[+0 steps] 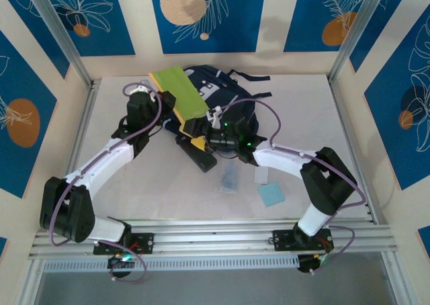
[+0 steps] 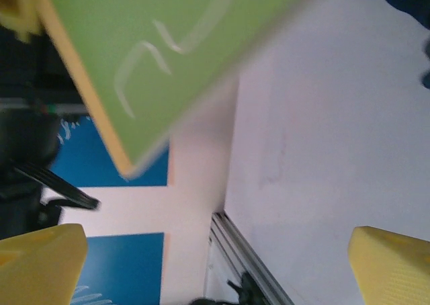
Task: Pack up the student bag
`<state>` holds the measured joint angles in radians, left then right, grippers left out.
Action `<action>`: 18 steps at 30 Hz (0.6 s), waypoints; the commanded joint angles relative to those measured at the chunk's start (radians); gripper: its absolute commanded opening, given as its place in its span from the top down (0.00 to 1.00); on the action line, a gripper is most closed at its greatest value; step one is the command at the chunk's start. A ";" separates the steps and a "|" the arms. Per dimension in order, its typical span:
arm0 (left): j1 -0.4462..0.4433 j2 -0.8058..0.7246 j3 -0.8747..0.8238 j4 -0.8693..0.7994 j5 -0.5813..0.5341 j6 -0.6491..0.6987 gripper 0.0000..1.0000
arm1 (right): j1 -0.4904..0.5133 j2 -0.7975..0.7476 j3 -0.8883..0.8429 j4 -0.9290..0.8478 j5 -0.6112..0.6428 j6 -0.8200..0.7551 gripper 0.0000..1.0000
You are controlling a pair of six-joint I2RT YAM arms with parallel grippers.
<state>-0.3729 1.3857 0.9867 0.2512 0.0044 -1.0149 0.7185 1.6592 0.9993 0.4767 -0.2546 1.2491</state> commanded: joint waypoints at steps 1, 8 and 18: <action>-0.031 -0.056 -0.035 0.100 -0.065 -0.054 1.00 | 0.000 0.055 -0.008 0.266 0.129 0.073 0.00; -0.054 -0.109 -0.108 0.090 -0.070 -0.091 1.00 | -0.033 0.166 0.024 0.430 0.139 0.152 0.20; -0.084 -0.095 -0.119 0.023 -0.040 -0.019 0.58 | -0.140 0.148 -0.062 0.459 0.101 0.204 1.00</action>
<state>-0.4229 1.3022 0.8658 0.2687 -0.1051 -1.0779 0.6403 1.8267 0.9836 0.9154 -0.1802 1.4490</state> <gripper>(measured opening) 0.240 0.074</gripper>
